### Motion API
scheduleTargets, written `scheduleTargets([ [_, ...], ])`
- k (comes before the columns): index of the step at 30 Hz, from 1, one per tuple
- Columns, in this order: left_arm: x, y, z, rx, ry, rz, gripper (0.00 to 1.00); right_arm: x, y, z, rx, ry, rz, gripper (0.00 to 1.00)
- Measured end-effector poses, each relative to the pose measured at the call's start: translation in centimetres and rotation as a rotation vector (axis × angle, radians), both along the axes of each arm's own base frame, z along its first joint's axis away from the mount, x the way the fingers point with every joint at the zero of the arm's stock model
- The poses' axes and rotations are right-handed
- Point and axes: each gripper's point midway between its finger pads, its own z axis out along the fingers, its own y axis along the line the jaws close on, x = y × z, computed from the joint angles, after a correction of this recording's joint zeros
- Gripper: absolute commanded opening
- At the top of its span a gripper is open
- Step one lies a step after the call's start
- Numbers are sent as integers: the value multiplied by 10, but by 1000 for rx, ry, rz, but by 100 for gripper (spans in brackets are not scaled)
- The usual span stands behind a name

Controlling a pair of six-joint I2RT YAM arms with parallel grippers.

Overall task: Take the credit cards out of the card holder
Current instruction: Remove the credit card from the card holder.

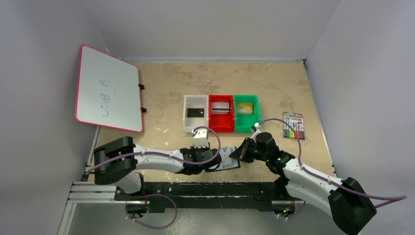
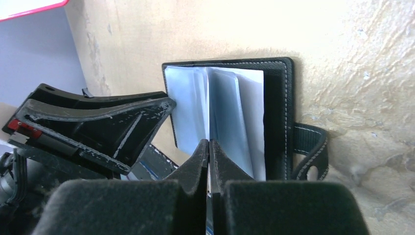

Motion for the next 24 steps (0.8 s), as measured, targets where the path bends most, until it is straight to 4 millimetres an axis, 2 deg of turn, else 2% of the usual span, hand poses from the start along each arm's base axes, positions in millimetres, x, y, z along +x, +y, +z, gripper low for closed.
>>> scheduleTargets([
  [6, -1, 3, 5, -4, -2, -2, 24, -2, -1, -4, -24, 12, 14, 0],
  [14, 2, -3, 23, -47, -29, -16, 27, 4, 3, -2, -51, 12, 39, 0],
  [20, 4, -24, 41, -137, -48, -46, 27, 4, 3, 1, -55, 3, 45, 0],
  [24, 2, -38, 40, -190, -29, -57, 25, 4, 2, 1, -56, 4, 45, 0],
])
